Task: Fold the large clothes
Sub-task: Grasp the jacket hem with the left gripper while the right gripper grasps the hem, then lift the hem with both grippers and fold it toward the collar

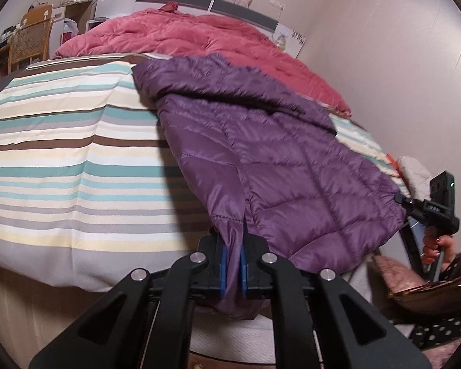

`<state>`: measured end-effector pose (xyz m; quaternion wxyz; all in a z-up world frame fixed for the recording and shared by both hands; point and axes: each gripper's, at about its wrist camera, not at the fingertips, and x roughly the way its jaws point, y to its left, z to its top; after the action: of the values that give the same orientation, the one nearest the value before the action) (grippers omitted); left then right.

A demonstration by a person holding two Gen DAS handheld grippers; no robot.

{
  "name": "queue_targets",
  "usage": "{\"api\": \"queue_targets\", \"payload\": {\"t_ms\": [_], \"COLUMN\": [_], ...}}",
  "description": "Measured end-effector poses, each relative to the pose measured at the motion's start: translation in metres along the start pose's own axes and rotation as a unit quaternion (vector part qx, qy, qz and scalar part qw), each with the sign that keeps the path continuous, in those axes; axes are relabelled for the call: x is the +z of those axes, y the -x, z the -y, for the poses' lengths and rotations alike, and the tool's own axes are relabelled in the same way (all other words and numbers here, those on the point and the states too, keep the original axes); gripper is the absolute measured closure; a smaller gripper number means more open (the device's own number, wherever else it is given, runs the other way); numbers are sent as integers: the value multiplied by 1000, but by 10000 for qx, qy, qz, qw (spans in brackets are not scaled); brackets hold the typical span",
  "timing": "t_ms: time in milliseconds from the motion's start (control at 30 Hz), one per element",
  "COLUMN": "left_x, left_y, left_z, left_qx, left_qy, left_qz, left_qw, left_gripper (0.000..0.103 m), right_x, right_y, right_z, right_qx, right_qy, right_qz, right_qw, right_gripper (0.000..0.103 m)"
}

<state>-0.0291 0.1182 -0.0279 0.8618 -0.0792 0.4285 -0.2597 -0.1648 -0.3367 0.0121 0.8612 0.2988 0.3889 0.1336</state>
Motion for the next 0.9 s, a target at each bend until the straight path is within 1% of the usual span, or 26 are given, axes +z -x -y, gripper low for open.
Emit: {"api": "queue_targets", "payload": {"t_ms": [67, 233, 433, 533, 600, 667, 767, 800, 900], "left_x": [1, 2, 3, 8, 13, 19, 31, 35, 46], "left_y": [12, 36, 75, 88, 88, 84, 74, 70, 60], "left_z": [1, 5, 11, 9, 5, 0, -10, -13, -16], "left_qx": [-167, -426, -850, -955, -1018, -989, -1015, -1000, -931], "left_qy": [71, 136, 266, 310, 412, 462, 618, 653, 621], "left_qz": [116, 367, 693, 846, 899, 948, 915, 888, 832], "left_qw": [9998, 9983, 9936, 9913, 9899, 9895, 9887, 9889, 9902], "left_gripper": [98, 98, 98, 98, 98, 98, 97, 97, 97], "right_x": [3, 7, 8, 11, 20, 28, 43, 43, 55], "right_y": [8, 23, 54, 66, 68, 65, 56, 54, 43], "right_z": [-5, -15, -30, -38, -40, -39, -36, -36, -28], "right_qx": [173, 527, 1283, 1471, 1579, 1630, 1541, 1517, 1554], "right_qy": [-17, 4, -8, 50, 1, -33, -113, -139, -291], "right_qz": [88, 216, 498, 618, 705, 767, 814, 833, 898], "right_qw": [9998, 9984, 9905, 9872, 9849, 9836, 9846, 9848, 9833], "right_gripper": [99, 99, 99, 99, 99, 99, 99, 99, 99]}}
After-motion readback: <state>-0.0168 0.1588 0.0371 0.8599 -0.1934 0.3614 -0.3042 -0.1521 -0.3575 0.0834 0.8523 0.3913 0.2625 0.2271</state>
